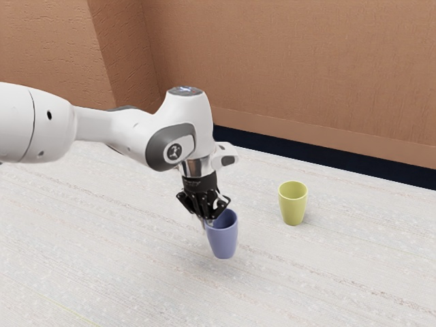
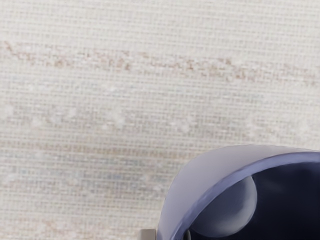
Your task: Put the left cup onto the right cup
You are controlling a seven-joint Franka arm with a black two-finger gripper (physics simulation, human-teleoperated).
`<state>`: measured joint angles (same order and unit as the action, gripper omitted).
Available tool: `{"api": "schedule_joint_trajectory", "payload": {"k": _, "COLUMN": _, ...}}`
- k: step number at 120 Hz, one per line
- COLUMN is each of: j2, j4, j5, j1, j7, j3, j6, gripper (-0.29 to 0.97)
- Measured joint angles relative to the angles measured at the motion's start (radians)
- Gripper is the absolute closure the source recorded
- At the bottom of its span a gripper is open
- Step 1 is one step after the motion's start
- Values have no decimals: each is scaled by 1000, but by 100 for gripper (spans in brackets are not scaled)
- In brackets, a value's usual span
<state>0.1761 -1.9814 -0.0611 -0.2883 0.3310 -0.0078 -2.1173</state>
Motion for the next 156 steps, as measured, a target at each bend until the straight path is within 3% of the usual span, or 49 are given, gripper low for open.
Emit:
{"api": "schedule_joint_trajectory", "payload": {"k": 73, "j2": 32, "j4": 206, "j5": 42, "j1": -7, "j7": -2, "j3": -9, "j6": 128, "gripper": 78}}
{"api": "schedule_joint_trajectory", "payload": {"k": 156, "j2": 155, "j4": 438, "j5": 81, "j1": -29, "j7": -7, "j3": -33, "j6": 230, "gripper": 78}}
